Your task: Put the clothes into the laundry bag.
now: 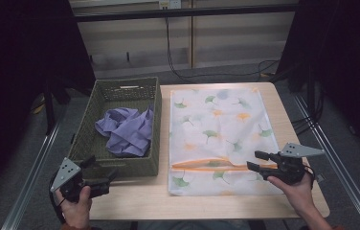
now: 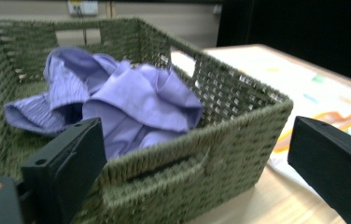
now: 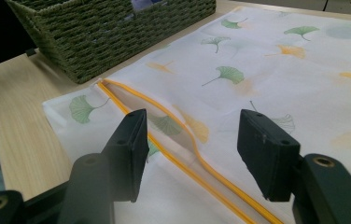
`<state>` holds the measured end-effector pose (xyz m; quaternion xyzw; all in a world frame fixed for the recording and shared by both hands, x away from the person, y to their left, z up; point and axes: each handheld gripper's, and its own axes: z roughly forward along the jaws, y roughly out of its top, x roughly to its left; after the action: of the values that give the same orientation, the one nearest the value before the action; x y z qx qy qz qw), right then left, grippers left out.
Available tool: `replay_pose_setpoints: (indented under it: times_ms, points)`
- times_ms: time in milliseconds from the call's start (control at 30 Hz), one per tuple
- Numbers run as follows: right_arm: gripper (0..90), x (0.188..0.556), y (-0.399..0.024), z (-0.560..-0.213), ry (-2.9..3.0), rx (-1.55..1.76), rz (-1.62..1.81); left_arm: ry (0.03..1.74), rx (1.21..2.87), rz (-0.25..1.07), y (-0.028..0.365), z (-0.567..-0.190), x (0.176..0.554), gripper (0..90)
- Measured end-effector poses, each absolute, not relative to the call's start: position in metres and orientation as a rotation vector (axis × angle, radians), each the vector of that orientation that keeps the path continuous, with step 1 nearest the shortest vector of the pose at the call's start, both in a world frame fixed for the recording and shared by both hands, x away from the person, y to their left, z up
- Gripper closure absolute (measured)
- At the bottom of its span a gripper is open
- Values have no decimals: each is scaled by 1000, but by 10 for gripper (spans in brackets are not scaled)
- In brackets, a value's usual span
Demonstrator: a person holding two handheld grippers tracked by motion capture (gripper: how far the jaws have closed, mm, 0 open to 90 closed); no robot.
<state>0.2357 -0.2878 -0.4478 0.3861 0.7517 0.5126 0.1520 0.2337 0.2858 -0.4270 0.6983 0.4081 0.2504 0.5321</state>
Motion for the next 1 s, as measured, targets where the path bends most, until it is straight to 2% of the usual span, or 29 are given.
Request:
replay_pose_setpoints:
  times_ms: [400, 767, 1000]
  points:
    - [470, 240, -289, -449, 2187, 1129, 1481, 957, 1710, 536, 280, -434, 234, 62]
    - [473, 243, -289, -448, 2213, 1123, 1513, 991, 1727, 525, 275, -435, 232, 55]
    - [507, 249, -279, -450, 2279, 1071, 1513, 1000, 1731, 532, 275, -436, 230, 54]
